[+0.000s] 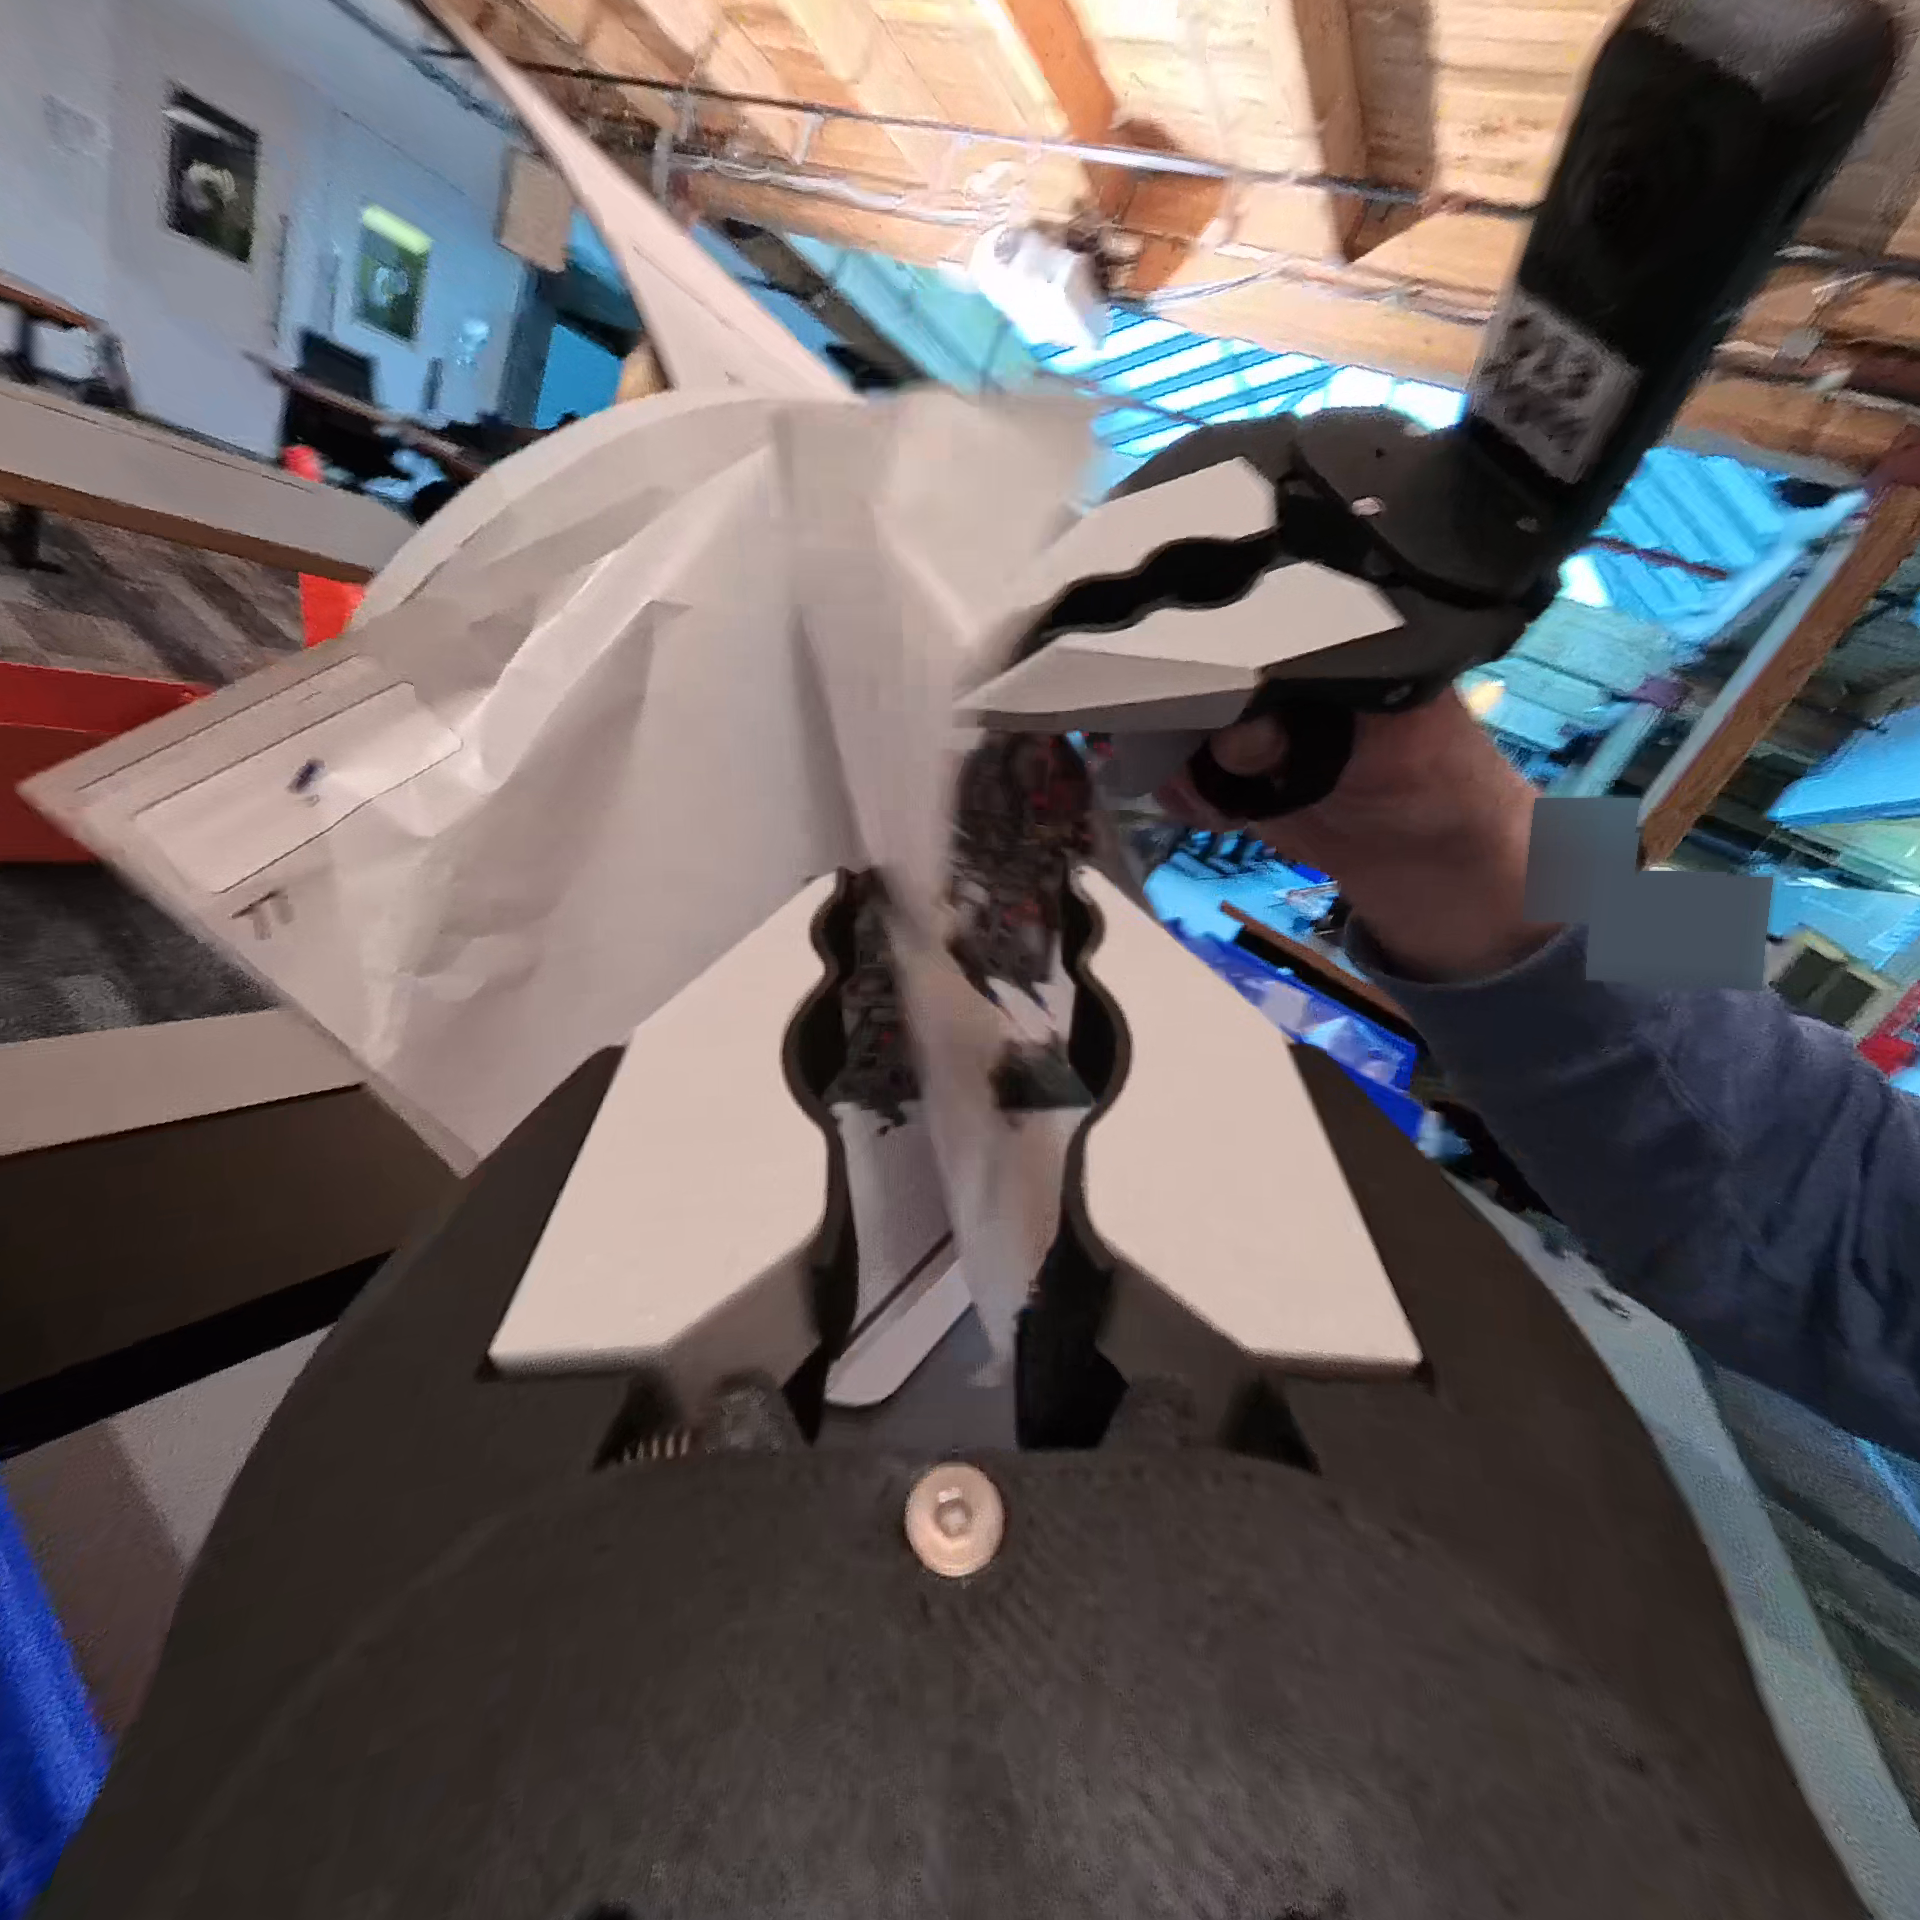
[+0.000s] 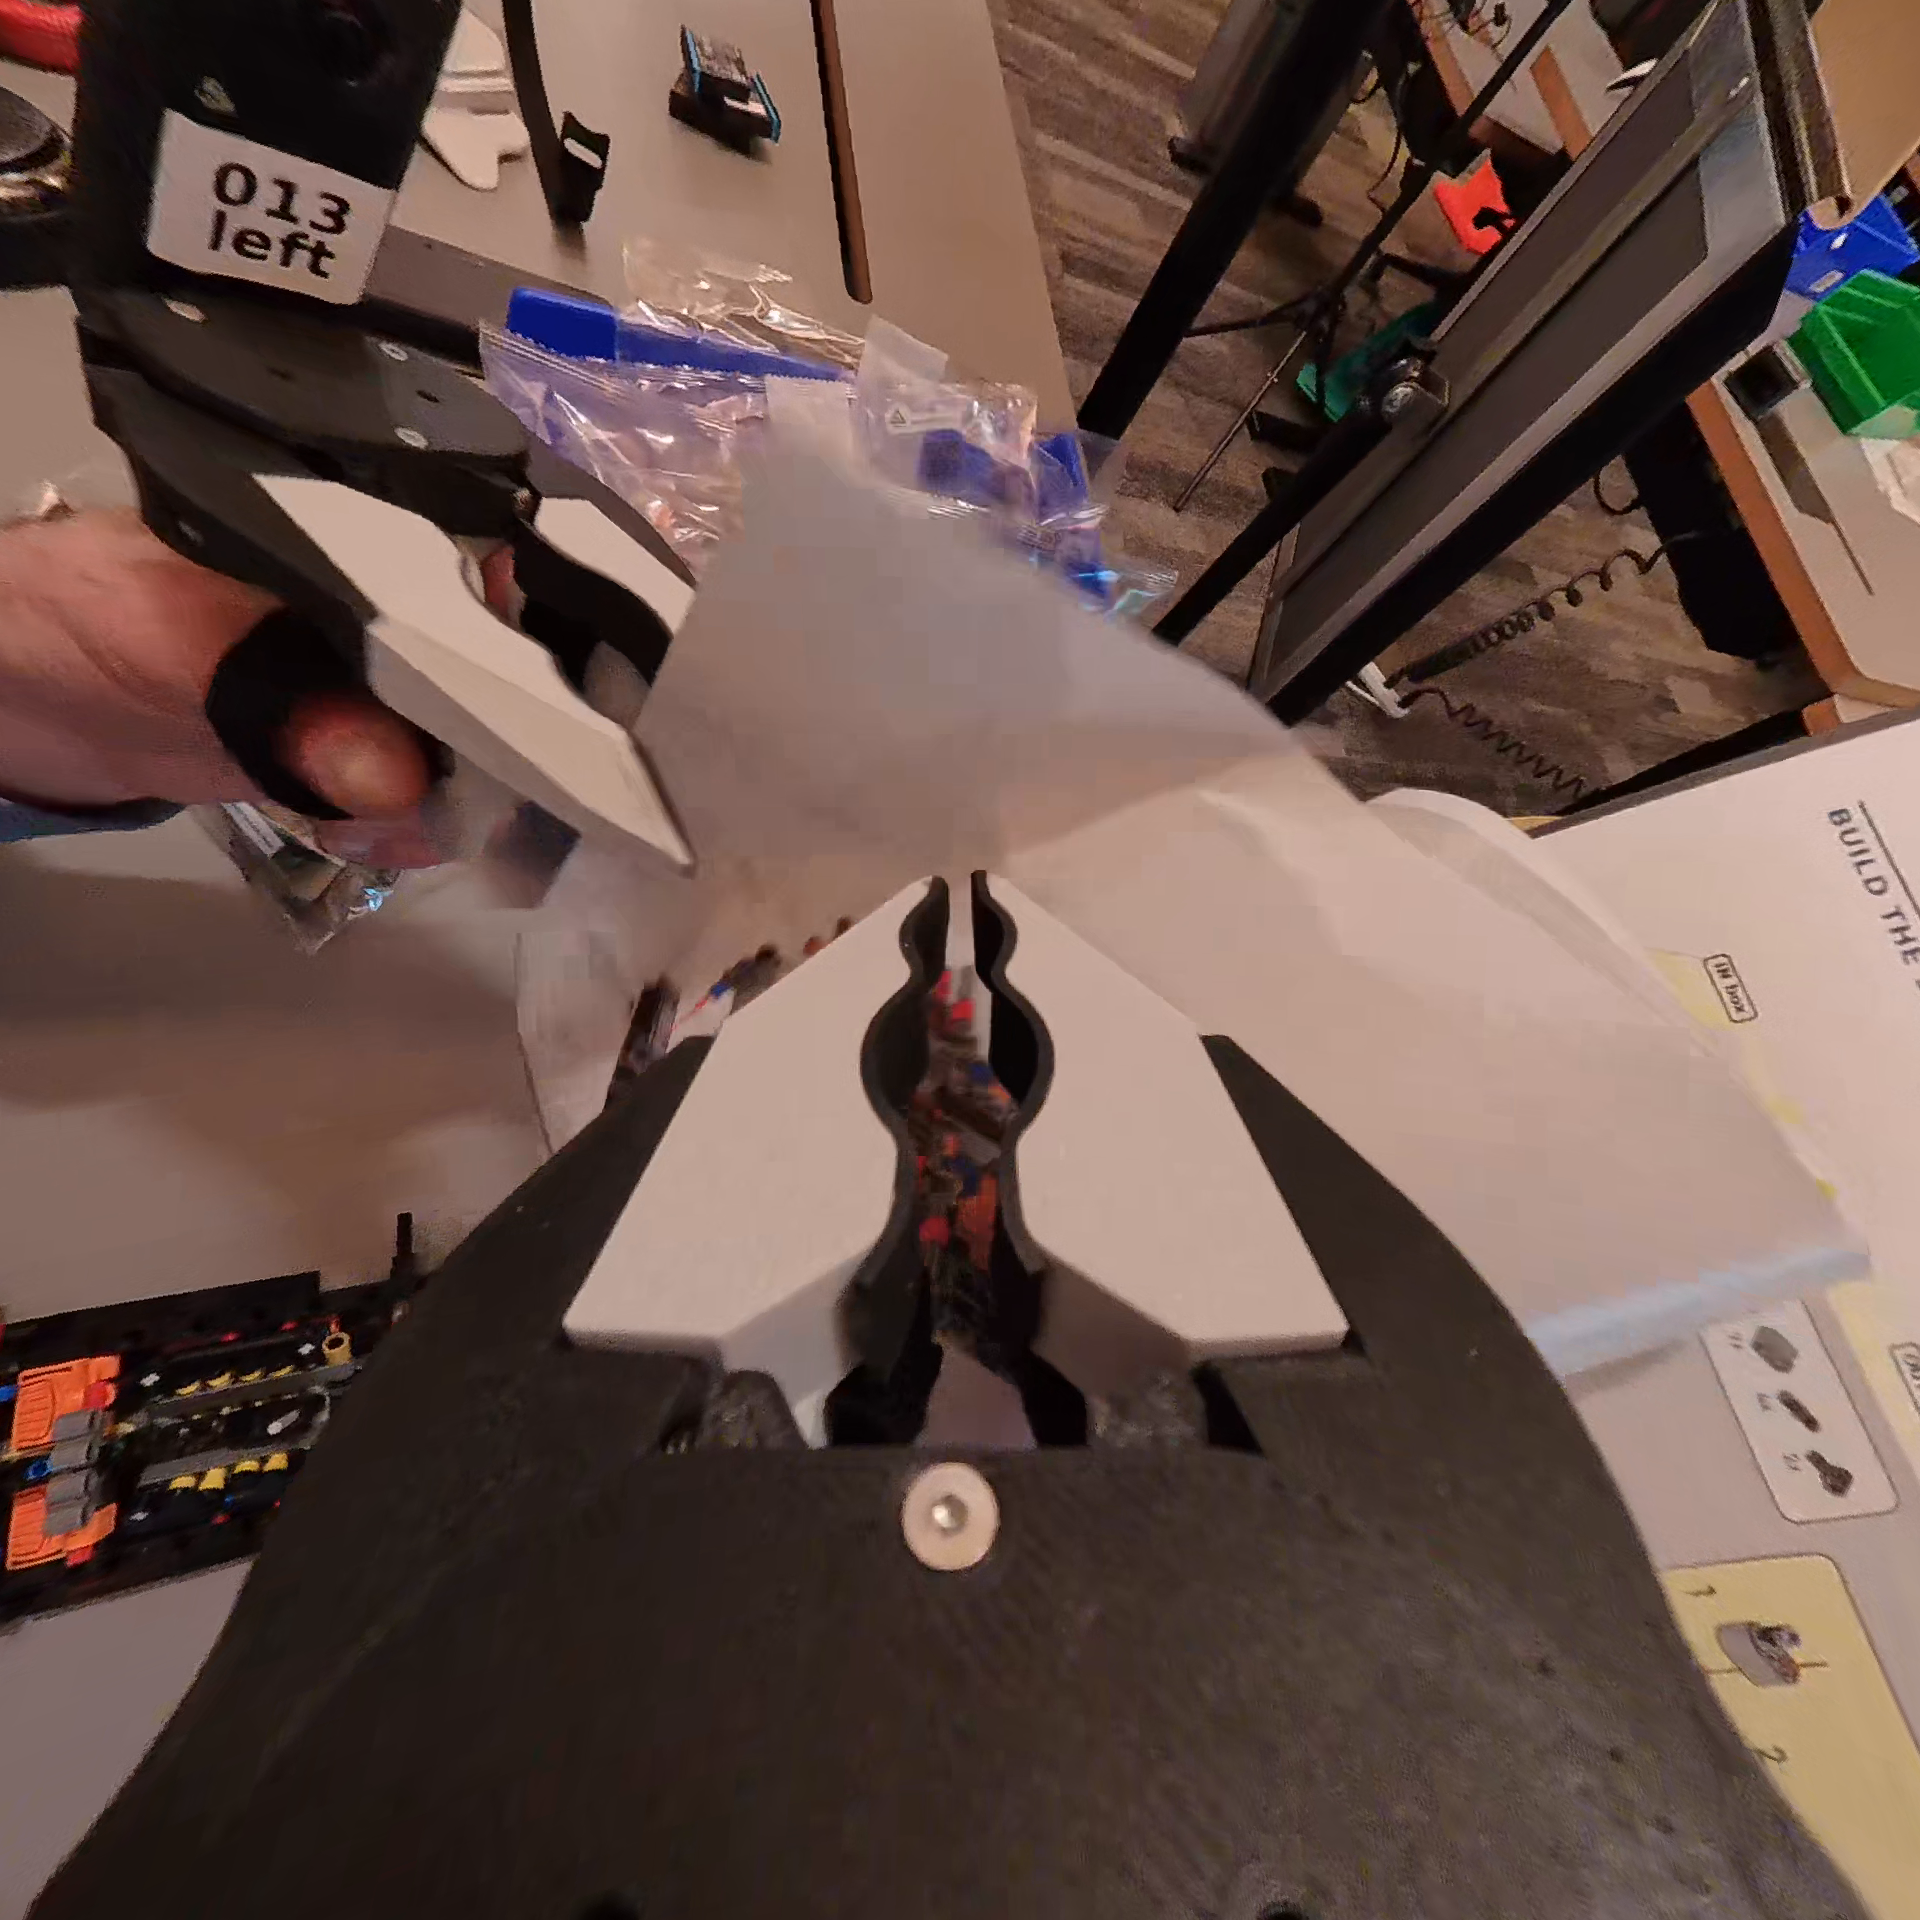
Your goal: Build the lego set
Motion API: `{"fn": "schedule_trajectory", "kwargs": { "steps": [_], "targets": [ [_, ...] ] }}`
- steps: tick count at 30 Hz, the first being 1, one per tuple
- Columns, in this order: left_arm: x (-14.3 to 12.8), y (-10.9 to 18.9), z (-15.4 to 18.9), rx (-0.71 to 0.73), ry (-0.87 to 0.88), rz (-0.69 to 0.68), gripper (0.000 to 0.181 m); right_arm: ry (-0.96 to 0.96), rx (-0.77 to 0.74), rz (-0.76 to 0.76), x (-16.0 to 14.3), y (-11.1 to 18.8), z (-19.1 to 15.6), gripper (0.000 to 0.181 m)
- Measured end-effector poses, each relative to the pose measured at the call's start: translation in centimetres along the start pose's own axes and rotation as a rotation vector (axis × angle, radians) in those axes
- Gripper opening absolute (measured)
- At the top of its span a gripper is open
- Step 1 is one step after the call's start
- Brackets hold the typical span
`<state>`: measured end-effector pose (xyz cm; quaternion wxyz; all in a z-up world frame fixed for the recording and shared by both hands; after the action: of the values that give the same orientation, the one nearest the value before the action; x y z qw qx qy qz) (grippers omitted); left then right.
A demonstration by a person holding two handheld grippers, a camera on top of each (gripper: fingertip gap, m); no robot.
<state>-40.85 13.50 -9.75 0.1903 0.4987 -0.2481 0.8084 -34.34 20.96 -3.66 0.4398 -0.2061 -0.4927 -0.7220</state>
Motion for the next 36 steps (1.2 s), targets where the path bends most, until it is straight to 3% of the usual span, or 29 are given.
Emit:
{"fn": "schedule_trajectory", "kwargs": {
  "steps": [1,4,8,13,19,25,30,36],
  "targets": [
    [-0.2,0.0,-0.5,0.042,-0.005,-0.012,0.024,-0.007,0.006,0.007,0.0,0.0,0.0,0.002],
    [-0.8,0.0,-0.8,0.046,0.001,-0.027,0.000,-0.026,0.011,0.010,-0.2,0.3,0.1,0.002],
    [-0.6,0.1,-0.7,0.067,-0.050,-0.033,0.000,-0.038,-0.008,0.032,-0.2,2.0,0.5,0.011],
    [0.8,1.0,-1.0,0.170,-0.137,-0.055,0.000,-0.020,-0.079,0.046,-1.1,6.2,1.5,0.025],
    [2.5,1.6,-2.9,0.344,-0.244,-0.109,0.000,-0.035,-0.273,-0.067,-6.1,11.3,6.5,0.061],
    [3.6,0.9,-4.9,0.556,-0.418,-0.209,0.000,-0.044,-0.469,-0.268,-12.9,14.8,13.3,0.080],
    [4.1,-0.7,-5.3,0.650,-0.532,-0.267,0.000,-0.088,-0.449,-0.331,-16.8,15.0,15.2,0.086],
    [4.8,-1.9,-6.4,0.757,-0.632,-0.343,0.000,-0.099,-0.440,-0.345,-18.7,14.1,15.5,0.082]
  ]
}}
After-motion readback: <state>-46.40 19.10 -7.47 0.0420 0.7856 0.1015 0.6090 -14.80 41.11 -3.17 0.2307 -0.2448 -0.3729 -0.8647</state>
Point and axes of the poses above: each gripper's, where its closed fingertips meet, y back along the fingers, x out of its top, z = x × y across the jaws, the point moved 5 cm from there along y, back along the fingers, and after that the axes turned 6 degrees about -x, right-handed, at the moved point
